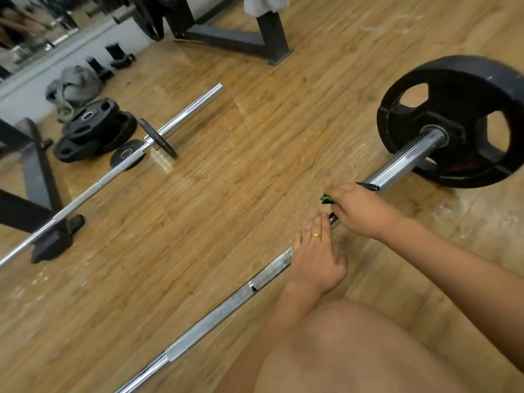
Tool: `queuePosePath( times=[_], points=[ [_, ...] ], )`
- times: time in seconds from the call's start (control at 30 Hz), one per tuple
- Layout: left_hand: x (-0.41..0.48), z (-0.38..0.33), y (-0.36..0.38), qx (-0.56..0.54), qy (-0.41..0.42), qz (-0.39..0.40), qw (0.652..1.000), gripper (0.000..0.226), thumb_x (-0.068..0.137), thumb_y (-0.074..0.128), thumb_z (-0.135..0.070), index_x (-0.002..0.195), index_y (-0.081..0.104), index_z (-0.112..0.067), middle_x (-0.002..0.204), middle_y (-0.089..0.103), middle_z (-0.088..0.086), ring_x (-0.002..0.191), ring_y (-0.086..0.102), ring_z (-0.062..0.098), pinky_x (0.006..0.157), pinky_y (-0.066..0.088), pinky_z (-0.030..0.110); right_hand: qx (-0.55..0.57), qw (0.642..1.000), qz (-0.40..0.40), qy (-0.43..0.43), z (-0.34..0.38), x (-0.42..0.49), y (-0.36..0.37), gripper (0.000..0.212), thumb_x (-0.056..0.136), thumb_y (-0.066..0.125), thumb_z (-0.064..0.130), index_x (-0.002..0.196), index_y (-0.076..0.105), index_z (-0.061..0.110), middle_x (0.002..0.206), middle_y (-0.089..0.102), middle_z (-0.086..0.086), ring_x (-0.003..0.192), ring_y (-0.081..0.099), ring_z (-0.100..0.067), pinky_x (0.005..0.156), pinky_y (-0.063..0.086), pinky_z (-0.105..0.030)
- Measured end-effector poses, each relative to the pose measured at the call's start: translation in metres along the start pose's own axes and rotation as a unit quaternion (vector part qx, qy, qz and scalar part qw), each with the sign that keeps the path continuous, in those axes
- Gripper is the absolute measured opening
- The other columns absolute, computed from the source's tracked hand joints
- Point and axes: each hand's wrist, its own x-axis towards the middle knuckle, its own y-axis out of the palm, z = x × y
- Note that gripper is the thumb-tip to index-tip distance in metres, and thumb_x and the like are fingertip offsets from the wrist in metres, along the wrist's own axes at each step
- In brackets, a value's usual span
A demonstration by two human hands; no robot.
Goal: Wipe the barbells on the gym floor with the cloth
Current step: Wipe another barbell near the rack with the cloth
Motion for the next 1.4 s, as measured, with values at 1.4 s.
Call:
queuePosePath(
  times=[1.4],
  points=[
    [-0.073, -0.018, 0.034, 0.176, 0.229, 0.024, 0.957, 0.075, 0.091, 0.039, -0.037, 0.155, 0.028, 0.003, 0.164, 0.020, 0.020, 0.152, 0.021, 0.030, 0.123, 0.015, 0.044, 0.048, 0.997, -0.066, 0.001, -0.019, -0.129, 0.000, 0.041, 0.097, 0.055, 0.007, 0.137, 0.055, -0.001, 0.142, 0.055, -0.018, 0.135, 0.048, -0.032, 0.121, 0.025, -0.045]
  ],
)
